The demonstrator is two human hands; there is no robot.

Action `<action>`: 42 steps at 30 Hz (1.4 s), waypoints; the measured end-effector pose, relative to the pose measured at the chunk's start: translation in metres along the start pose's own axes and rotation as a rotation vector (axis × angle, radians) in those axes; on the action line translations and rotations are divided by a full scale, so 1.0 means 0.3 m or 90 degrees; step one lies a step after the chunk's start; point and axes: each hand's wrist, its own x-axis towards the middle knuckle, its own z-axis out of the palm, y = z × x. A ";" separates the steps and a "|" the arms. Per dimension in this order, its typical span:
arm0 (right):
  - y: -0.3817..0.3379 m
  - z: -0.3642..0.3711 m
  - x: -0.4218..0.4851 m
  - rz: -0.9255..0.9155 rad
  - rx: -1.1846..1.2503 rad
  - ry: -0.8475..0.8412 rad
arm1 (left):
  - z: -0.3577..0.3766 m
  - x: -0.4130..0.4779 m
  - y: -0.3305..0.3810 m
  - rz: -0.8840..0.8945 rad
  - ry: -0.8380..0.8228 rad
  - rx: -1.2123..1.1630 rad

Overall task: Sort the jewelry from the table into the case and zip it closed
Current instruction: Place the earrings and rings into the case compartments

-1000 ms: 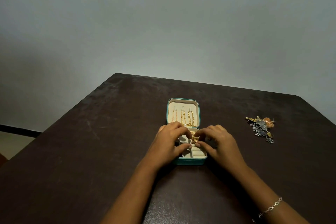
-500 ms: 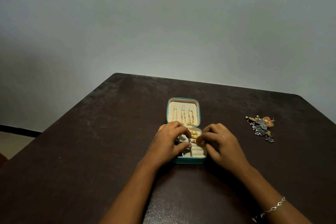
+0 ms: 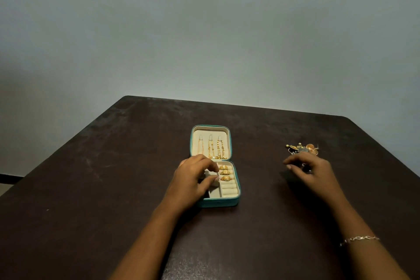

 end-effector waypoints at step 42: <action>0.186 -0.061 0.028 0.320 -0.102 0.106 | -0.012 -0.001 0.002 -0.053 -0.012 -0.038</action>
